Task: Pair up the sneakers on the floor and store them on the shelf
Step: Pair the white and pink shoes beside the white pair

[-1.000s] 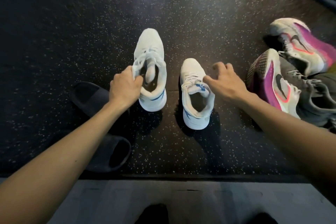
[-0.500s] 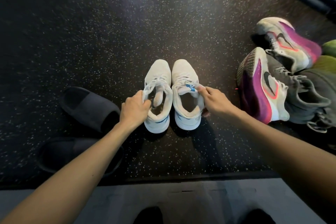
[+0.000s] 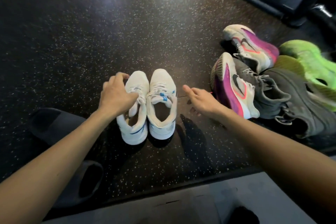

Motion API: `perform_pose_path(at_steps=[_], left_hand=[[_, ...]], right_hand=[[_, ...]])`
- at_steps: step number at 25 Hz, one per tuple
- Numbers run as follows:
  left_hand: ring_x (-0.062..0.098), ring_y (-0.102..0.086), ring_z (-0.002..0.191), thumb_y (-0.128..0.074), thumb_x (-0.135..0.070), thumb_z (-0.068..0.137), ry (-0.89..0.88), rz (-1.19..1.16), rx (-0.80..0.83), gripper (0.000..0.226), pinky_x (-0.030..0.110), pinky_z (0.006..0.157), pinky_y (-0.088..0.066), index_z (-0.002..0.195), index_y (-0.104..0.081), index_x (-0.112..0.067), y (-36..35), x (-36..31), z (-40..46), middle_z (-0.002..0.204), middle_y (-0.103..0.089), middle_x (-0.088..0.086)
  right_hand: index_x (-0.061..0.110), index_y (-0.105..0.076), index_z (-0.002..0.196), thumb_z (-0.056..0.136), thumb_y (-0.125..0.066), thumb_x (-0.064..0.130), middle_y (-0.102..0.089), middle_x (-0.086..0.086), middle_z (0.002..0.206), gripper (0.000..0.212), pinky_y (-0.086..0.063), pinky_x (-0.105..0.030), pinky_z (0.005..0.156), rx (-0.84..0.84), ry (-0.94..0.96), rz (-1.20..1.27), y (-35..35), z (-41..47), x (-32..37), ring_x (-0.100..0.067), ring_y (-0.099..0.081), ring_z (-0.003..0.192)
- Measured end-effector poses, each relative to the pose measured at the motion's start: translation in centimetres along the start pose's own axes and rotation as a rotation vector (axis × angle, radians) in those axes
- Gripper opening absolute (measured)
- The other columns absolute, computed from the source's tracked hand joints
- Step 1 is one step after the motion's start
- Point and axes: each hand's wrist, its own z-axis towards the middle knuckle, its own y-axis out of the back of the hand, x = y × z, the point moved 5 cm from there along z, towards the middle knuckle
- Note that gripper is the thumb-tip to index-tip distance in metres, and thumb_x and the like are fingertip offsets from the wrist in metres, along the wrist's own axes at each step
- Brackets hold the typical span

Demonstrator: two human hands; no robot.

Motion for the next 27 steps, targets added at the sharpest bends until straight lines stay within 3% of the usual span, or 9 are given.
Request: perform_pose_path(at_steps=[3,5,7,11,20,24,27], left_hand=[[0.029,-0.048,0.116,-0.064,-0.033,0.078,-0.235,0.032,-0.056,0.047,0.041,0.099,-0.042,0.121,-0.054,-0.02,-1.0,-7.2,0.5,0.124,-0.054,0.007],[0.028,-0.052,0.113,-0.063,-0.036,0.078,-0.353,0.025,-0.012,0.043,0.041,0.098,-0.044,0.117,-0.057,-0.021,-3.1,-11.9,0.5,0.119,-0.058,0.006],[0.026,-0.053,0.111,-0.061,-0.04,0.078,-0.433,0.02,0.045,0.039,0.04,0.097,-0.045,0.113,-0.059,-0.023,-5.6,-16.1,0.1,0.115,-0.059,0.004],[0.026,-0.053,0.109,-0.059,-0.045,0.078,-0.549,0.071,0.126,0.037,0.041,0.095,-0.047,0.106,-0.06,-0.021,-10.8,-23.4,-1.2,0.11,-0.057,0.005],[0.029,-0.054,0.11,-0.055,-0.042,0.083,-0.712,0.273,0.262,0.036,0.039,0.088,-0.045,0.107,-0.058,-0.016,-22.2,-31.4,-2.1,0.114,-0.059,0.009],[0.03,-0.05,0.113,-0.061,-0.059,0.073,-0.641,0.342,0.272,0.063,0.039,0.09,-0.043,0.114,-0.049,-0.014,-25.0,-31.8,-1.2,0.12,-0.054,0.01],[0.03,-0.048,0.113,-0.067,-0.061,0.067,-0.599,0.369,0.256,0.07,0.039,0.091,-0.041,0.115,-0.046,-0.015,-26.0,-31.8,-0.9,0.123,-0.05,0.009]], right_hand=[[0.007,-0.061,0.095,0.1,-0.032,0.051,-0.068,-0.013,0.1,0.053,-0.047,-0.037,0.083,-0.18,0.048,-0.055,6.1,-0.4,-1.3,-0.03,-0.064,0.093],[0.004,-0.06,0.088,0.101,-0.033,0.046,-0.068,-0.02,0.098,0.051,-0.047,-0.04,0.084,-0.284,0.052,-0.079,10.6,-0.6,-2.8,-0.033,-0.064,0.094],[0.0,-0.06,0.089,0.102,-0.035,0.042,-0.068,-0.021,0.096,0.051,-0.049,-0.043,0.08,-0.369,0.047,-0.08,14.8,-0.8,-4.6,-0.034,-0.064,0.09],[0.001,-0.063,0.097,0.102,-0.036,0.04,-0.065,-0.022,0.104,0.048,-0.037,-0.034,0.071,-0.473,-0.05,-0.223,21.8,-1.0,-8.7,-0.03,-0.058,0.09],[0.001,-0.065,0.104,0.1,-0.039,0.039,-0.065,-0.022,0.111,0.046,-0.042,-0.035,0.078,-0.467,-0.158,-0.279,27.4,4.7,-15.4,-0.034,-0.059,0.1],[0.005,-0.066,0.103,0.096,-0.045,0.041,-0.067,-0.018,0.107,0.042,-0.044,-0.035,0.076,-0.418,-0.186,-0.326,27.1,8.8,-17.8,-0.033,-0.061,0.097],[0.013,-0.062,0.114,0.091,-0.049,0.047,-0.065,-0.011,0.117,0.043,-0.046,-0.041,0.092,-0.408,-0.269,-0.384,26.3,11.0,-19.1,-0.032,-0.059,0.109]])
